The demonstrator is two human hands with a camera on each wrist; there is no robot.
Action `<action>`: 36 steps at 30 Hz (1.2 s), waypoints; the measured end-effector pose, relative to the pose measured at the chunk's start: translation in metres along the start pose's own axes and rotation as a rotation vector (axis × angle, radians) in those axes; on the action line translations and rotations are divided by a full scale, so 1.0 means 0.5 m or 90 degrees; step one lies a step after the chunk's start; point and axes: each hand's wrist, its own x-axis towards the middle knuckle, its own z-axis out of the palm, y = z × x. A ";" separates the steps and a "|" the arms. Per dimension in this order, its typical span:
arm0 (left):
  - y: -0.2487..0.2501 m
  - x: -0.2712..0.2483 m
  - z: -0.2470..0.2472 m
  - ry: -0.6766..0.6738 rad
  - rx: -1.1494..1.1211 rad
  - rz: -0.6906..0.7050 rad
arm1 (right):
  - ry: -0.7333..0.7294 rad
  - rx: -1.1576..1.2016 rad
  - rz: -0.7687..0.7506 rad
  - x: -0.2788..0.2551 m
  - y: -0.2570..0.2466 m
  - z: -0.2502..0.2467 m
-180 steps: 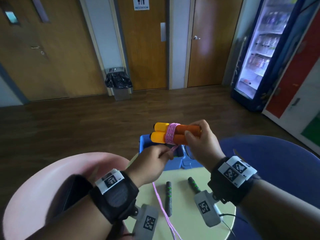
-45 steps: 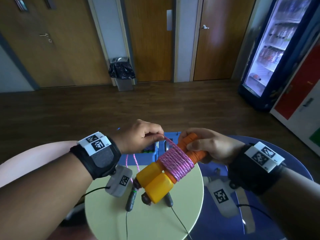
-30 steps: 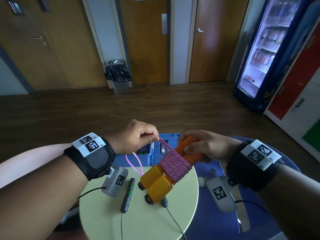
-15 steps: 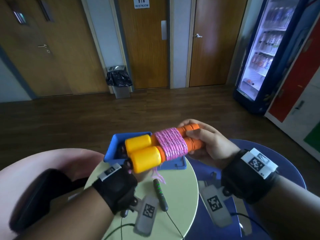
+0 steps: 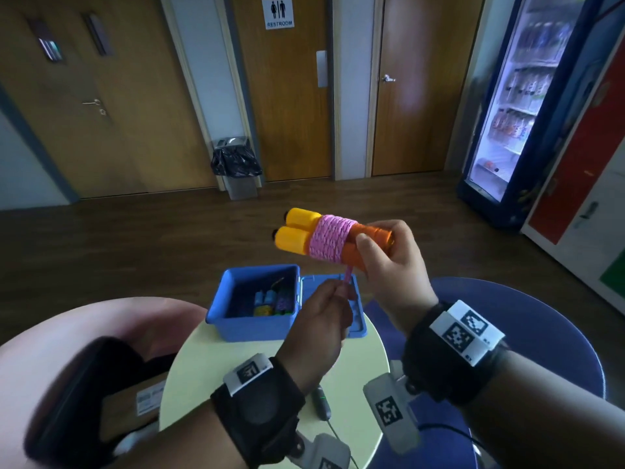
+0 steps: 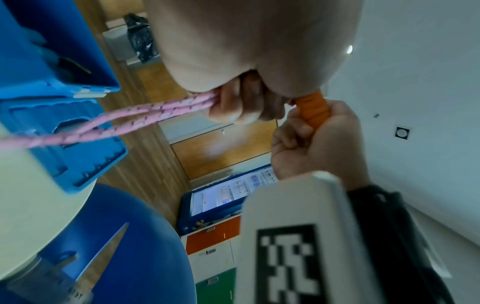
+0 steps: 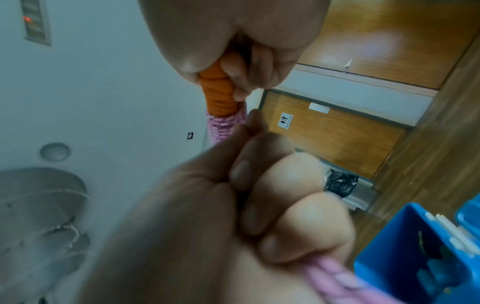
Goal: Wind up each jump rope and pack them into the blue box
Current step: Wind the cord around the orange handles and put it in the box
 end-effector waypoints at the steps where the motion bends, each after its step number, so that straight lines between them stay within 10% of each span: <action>1: 0.001 -0.002 -0.002 -0.001 0.028 -0.003 | 0.020 -0.048 -0.022 0.003 0.003 -0.004; 8: 0.019 0.033 -0.077 -0.087 0.361 0.085 | -0.113 -0.388 -0.116 0.009 0.024 -0.050; 17: 0.054 0.068 -0.125 -0.261 0.587 0.208 | -0.406 -0.514 0.032 0.025 0.032 -0.051; 25: 0.059 0.108 -0.131 -0.290 0.532 0.260 | -0.475 -0.362 0.138 0.027 0.003 -0.073; 36: 0.055 0.130 -0.123 -0.279 0.314 0.059 | -0.510 0.019 0.253 0.023 -0.018 -0.114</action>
